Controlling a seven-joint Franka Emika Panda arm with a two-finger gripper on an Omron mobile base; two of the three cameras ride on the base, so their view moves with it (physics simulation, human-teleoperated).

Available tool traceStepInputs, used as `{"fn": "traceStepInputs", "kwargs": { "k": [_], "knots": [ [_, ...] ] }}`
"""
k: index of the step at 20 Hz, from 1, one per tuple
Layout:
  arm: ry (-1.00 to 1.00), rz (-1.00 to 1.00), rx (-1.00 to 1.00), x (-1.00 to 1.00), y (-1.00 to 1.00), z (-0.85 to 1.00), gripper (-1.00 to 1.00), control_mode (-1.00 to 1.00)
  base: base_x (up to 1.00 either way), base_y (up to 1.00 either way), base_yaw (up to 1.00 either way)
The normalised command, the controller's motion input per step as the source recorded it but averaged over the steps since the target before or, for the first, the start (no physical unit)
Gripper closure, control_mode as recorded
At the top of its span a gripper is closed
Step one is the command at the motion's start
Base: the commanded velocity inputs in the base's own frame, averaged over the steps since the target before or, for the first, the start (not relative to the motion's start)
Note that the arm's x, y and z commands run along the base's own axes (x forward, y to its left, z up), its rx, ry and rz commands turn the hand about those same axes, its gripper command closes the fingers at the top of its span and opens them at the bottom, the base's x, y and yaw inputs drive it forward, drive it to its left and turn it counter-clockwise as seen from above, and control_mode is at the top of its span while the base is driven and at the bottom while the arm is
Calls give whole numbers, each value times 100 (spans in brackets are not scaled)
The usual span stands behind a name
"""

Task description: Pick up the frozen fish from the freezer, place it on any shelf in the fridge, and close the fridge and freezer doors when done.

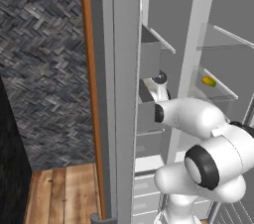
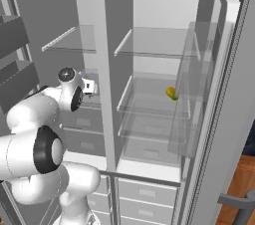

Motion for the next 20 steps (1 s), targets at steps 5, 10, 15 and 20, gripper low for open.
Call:
{"fn": "traceStepInputs", "kwargs": {
  "k": [5,10,15,20],
  "knots": [
    [6,0,0,36,5,-12,-100,-100,0,0,0],
    [8,0,0,50,0,-19,-100,-100,0,0,0],
    [11,-1,0,41,0,-28,-100,-100,0,0,0],
    [14,-4,0,39,10,-45,-100,-100,0,0,0]
  ]
}}
